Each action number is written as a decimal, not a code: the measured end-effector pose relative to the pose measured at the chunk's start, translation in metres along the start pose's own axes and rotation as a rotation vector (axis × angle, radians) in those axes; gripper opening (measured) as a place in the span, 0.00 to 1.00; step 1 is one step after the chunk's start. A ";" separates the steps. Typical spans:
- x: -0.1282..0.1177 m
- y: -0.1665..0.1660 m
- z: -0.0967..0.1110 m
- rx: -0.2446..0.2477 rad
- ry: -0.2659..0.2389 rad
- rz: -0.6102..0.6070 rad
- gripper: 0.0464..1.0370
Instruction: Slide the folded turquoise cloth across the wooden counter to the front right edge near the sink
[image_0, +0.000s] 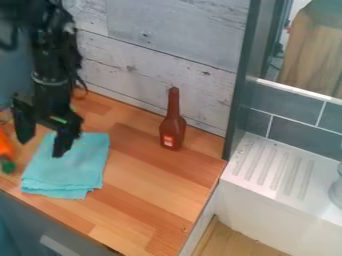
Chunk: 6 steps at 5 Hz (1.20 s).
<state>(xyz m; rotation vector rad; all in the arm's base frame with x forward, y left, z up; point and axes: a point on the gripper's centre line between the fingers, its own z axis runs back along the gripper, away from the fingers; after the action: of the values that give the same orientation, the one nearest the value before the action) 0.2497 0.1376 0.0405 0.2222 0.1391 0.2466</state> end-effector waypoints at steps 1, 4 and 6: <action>0.007 -0.010 -0.013 0.047 0.004 -0.009 0.96; 0.011 -0.044 -0.028 -0.009 -0.072 -0.153 0.96; -0.003 -0.102 -0.023 -0.179 -0.081 -0.385 0.96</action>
<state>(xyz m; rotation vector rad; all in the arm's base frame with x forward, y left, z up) 0.2662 0.0450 -0.0054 0.0243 0.0766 -0.1333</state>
